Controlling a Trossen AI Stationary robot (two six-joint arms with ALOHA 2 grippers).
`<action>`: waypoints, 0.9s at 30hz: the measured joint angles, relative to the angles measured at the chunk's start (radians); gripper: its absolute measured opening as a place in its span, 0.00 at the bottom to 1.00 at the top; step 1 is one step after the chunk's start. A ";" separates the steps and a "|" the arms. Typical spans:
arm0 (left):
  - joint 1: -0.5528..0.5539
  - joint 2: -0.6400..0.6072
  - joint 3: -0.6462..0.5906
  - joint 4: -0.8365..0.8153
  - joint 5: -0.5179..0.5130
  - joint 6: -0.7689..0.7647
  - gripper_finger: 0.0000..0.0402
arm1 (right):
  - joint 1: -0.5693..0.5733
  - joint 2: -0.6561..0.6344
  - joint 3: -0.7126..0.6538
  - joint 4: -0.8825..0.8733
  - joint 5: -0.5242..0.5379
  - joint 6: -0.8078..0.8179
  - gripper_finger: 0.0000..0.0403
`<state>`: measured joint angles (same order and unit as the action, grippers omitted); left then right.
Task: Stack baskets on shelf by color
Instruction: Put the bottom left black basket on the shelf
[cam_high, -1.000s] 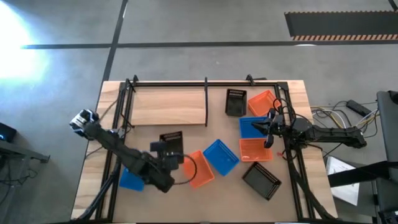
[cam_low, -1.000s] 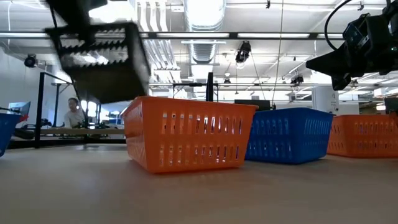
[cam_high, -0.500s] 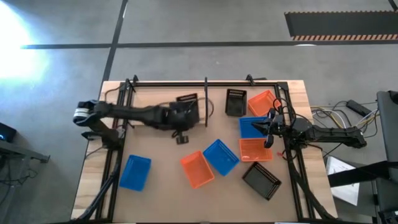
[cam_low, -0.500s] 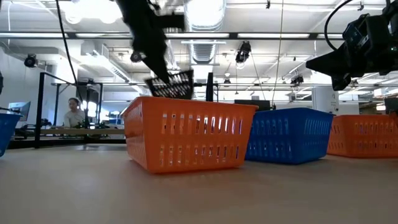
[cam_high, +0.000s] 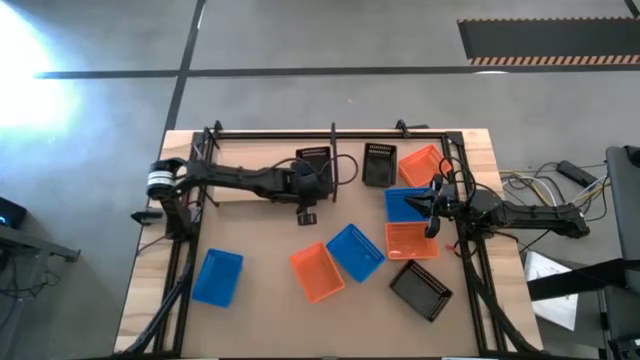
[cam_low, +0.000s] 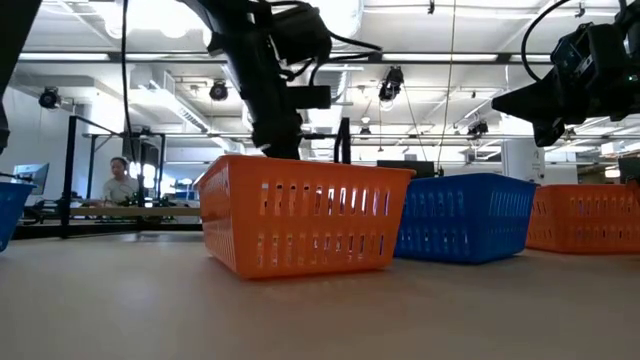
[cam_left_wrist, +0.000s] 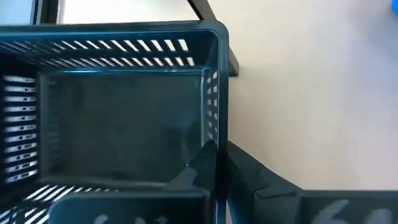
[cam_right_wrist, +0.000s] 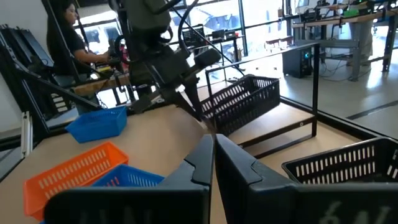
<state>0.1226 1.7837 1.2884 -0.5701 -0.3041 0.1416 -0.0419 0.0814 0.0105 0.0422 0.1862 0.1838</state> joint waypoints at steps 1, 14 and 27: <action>0.000 0.003 0.001 0.004 -0.003 0.000 0.00 | 0.000 0.000 0.000 0.000 0.000 0.000 0.02; 0.002 0.006 0.000 0.101 -0.072 0.083 0.03 | 0.000 0.000 0.000 0.000 0.000 0.000 0.02; 0.002 0.006 -0.003 0.143 -0.095 0.101 0.24 | 0.000 0.000 0.000 0.000 0.000 0.000 0.02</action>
<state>0.1246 1.7897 1.2858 -0.4267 -0.3992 0.2424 -0.0422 0.0814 0.0105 0.0425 0.1860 0.1837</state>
